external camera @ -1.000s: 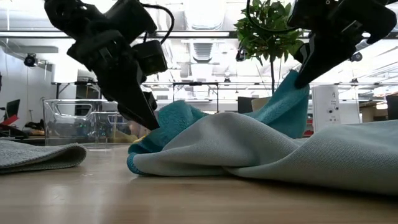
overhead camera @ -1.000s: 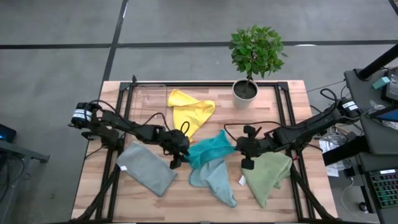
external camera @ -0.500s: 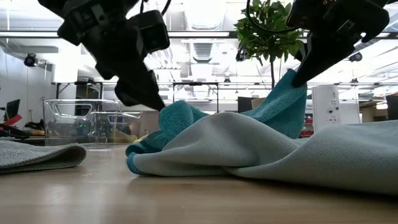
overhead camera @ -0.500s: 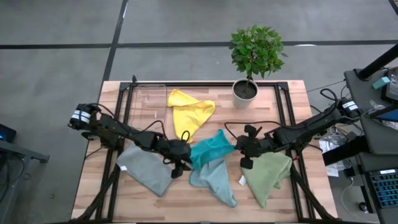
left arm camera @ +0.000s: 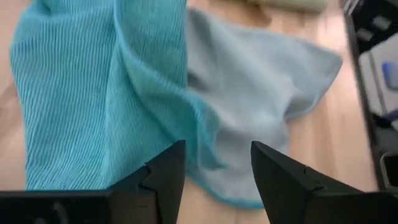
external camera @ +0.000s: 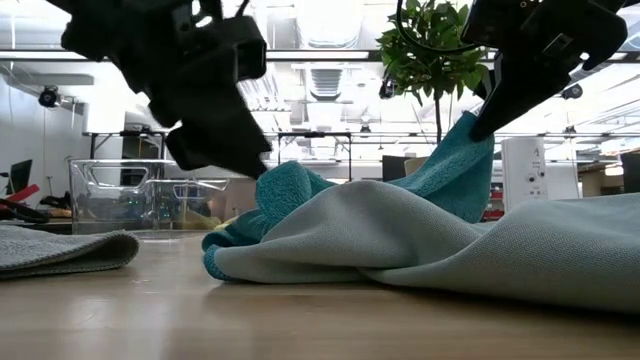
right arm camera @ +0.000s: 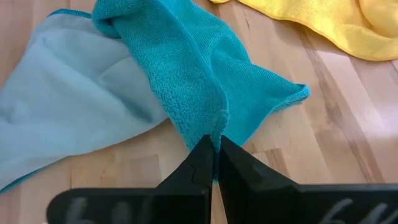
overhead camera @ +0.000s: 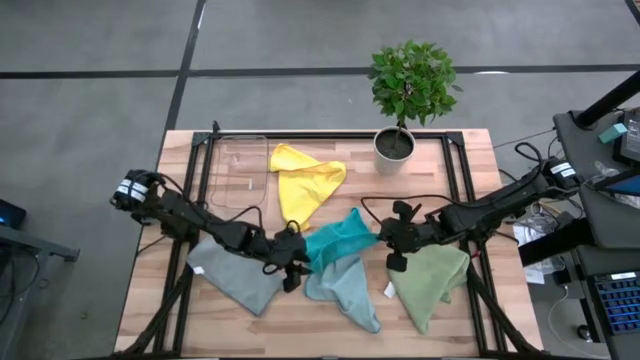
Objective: Fold microfiber towels
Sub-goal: Fold the blue microfiber towel
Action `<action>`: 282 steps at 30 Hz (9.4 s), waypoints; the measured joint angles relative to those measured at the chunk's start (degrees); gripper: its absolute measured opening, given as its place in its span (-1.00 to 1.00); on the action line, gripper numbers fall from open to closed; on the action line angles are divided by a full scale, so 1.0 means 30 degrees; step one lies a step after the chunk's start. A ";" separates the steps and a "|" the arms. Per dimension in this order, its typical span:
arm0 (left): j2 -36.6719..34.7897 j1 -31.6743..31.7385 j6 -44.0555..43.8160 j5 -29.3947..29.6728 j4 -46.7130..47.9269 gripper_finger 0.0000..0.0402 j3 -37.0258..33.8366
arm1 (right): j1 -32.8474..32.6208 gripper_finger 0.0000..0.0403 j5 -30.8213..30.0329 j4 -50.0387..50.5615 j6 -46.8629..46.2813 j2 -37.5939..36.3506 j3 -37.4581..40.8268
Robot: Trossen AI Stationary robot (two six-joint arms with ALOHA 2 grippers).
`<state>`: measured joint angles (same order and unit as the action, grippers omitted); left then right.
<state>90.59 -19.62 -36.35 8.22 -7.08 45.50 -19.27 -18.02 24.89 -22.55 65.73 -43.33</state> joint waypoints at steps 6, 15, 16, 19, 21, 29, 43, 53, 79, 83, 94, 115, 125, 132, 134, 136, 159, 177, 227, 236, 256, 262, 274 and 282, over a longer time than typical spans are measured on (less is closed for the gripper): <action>0.0007 -0.0064 -0.1119 0.1107 -0.0006 -0.17 0.0001 | 0.0000 -0.96 0.0000 -0.0111 0.0000 0.0007 0.0022; 0.1511 -0.0319 -0.1773 0.1835 -0.0425 -0.17 0.0155 | 0.0000 -0.96 -0.0012 -0.0128 0.0007 0.0015 0.0078; 0.1887 -0.0319 -0.1773 0.1854 -0.0502 -0.17 0.0296 | 0.0000 -0.96 -0.0009 -0.0123 0.0007 0.0017 0.0082; 0.2701 -0.0327 -0.1704 0.1861 -0.0469 -0.17 0.0674 | 0.0000 -0.96 -0.0015 -0.0139 0.0007 0.0022 0.0088; 0.2907 -0.0341 -0.1363 0.1811 -0.0509 -0.19 0.0871 | 0.0000 -0.96 -0.0016 -0.0125 0.0007 0.0022 0.0090; 0.2306 -0.0363 -0.0604 0.1436 0.0261 -0.65 0.1035 | 0.0000 -0.96 -0.0022 -0.0489 0.0080 0.0022 0.0095; -0.1502 -0.0348 0.2858 0.0725 0.5464 -1.00 0.2603 | -0.0707 -0.96 -0.0015 -0.0996 0.2006 -0.0583 -0.0556; -0.6539 -0.0334 0.5323 0.0353 0.7588 -1.00 0.3303 | -0.0958 -0.96 0.0033 -0.0871 0.3959 -0.3716 -0.0896; -1.0229 0.1293 1.1077 -0.3186 0.7713 -1.00 0.4925 | -0.1377 -0.96 0.1822 0.0733 0.8017 -0.6837 -0.4948; -1.0229 0.1652 1.1702 -0.3239 0.7732 -1.00 0.4918 | -0.1370 -0.96 0.1473 0.1148 0.8375 -0.6912 -0.5273; -0.9706 0.2595 1.1742 -0.3246 0.8153 -1.00 0.4699 | -0.1370 -0.96 0.0931 0.2295 0.7518 -0.6892 -0.5125; -0.5640 0.8203 0.8116 -0.6828 0.6856 -1.00 0.4663 | -0.0437 -0.96 -0.2631 0.2924 0.4797 -0.5428 -0.4707; -0.6461 0.8169 0.9369 -0.7674 0.7235 -1.00 0.4663 | -0.0488 -0.96 -0.1893 0.3896 0.4517 -0.5807 -0.4378; -0.6972 0.8302 1.1275 -0.8027 0.7867 -1.00 0.4656 | -0.0404 -0.96 -0.1626 0.3963 0.4796 -0.5887 -0.3526; -0.6972 0.8856 1.1845 -0.8091 0.7894 -1.00 0.4680 | -0.0161 -0.96 -0.2571 0.3958 0.5337 -0.6090 -0.3517; -0.6972 0.9768 1.1939 -0.8058 0.7891 -1.00 0.4916 | 0.0212 -0.96 -0.3655 0.4040 0.6036 -0.6448 -0.3699; -0.6673 0.8963 1.4829 -0.9379 0.8132 -1.00 0.2651 | -0.0150 -0.96 -0.1464 0.5376 0.1429 -0.7498 -0.1535; -0.0997 0.3797 0.8266 -0.9366 0.1699 -1.00 0.0423 | -0.3600 -0.96 0.4503 -0.2114 -0.7307 -0.4504 0.4232; -0.0736 0.9538 1.1217 -0.2028 0.0391 -0.99 0.0211 | 0.3854 -0.96 -0.1013 0.1421 -0.2470 -0.2506 0.4248; -0.0736 0.9538 1.0666 -0.1458 0.0513 -0.51 0.0219 | 0.3854 -0.96 -0.1013 0.0886 -0.2397 -0.2506 0.4211; -0.0762 0.8037 1.0255 -0.1534 -0.4780 -0.29 0.0488 | 0.3854 -0.96 -0.1008 0.0888 -0.2404 -0.2514 0.4211; -0.0831 0.8030 1.0248 -0.1527 -0.5433 -0.29 0.0474 | 0.3854 -0.96 -0.1005 0.0888 -0.2404 -0.2514 0.4211; -0.0833 0.8030 1.0303 -0.1512 -0.5477 -0.29 0.0357 | 0.3854 -0.96 -0.1005 0.0888 -0.2412 -0.2514 0.4204; -0.0831 0.8001 1.0328 -0.1510 -0.5473 -0.29 0.0307 | 0.3854 -0.96 -0.1005 0.0895 -0.2412 -0.2514 0.4204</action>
<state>88.09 4.38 -5.37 3.69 -23.50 46.41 -7.70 -21.04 27.57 -29.78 58.19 -30.72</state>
